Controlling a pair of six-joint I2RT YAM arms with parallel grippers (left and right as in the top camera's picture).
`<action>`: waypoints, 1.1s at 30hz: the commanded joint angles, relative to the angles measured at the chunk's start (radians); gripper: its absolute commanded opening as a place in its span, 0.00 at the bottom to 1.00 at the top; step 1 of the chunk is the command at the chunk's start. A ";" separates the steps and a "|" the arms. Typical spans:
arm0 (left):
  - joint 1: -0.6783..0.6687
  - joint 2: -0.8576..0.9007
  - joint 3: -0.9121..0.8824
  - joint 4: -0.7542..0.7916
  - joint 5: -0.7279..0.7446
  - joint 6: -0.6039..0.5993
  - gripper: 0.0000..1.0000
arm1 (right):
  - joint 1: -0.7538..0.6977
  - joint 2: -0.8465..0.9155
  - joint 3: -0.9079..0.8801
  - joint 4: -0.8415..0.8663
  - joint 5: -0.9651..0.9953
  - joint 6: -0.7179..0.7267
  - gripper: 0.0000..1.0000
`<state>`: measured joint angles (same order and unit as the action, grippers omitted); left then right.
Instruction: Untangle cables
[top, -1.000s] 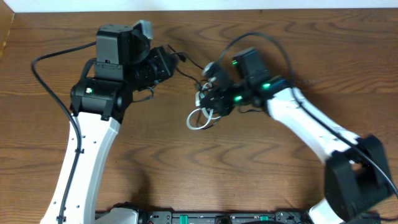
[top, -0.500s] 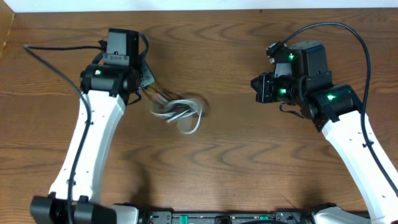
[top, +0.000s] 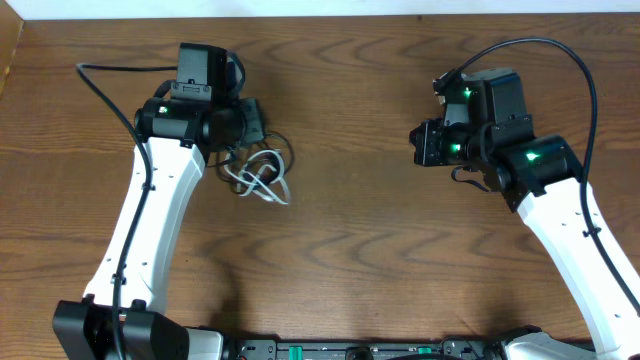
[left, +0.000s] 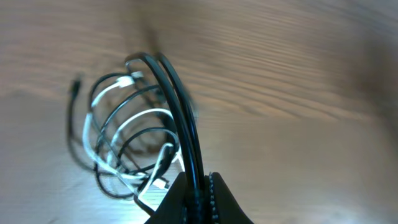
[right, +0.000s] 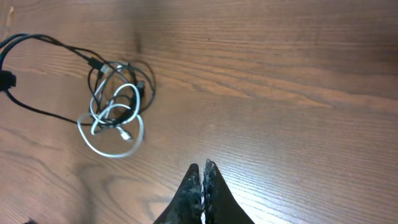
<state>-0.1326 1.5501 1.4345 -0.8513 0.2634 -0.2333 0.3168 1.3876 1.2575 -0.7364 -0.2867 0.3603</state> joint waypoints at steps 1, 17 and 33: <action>0.002 -0.002 0.008 0.043 0.365 0.107 0.08 | -0.027 0.000 0.003 -0.001 0.028 0.027 0.01; -0.180 0.002 -0.004 0.090 0.185 0.089 0.22 | -0.220 0.000 0.003 -0.078 0.037 0.014 0.02; -0.326 0.047 -0.028 -0.028 0.193 0.353 0.62 | -0.220 0.000 0.003 -0.091 0.052 0.000 0.18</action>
<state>-0.4042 1.5589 1.4330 -0.8646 0.4274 0.0124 0.1001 1.3876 1.2575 -0.8261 -0.2417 0.3710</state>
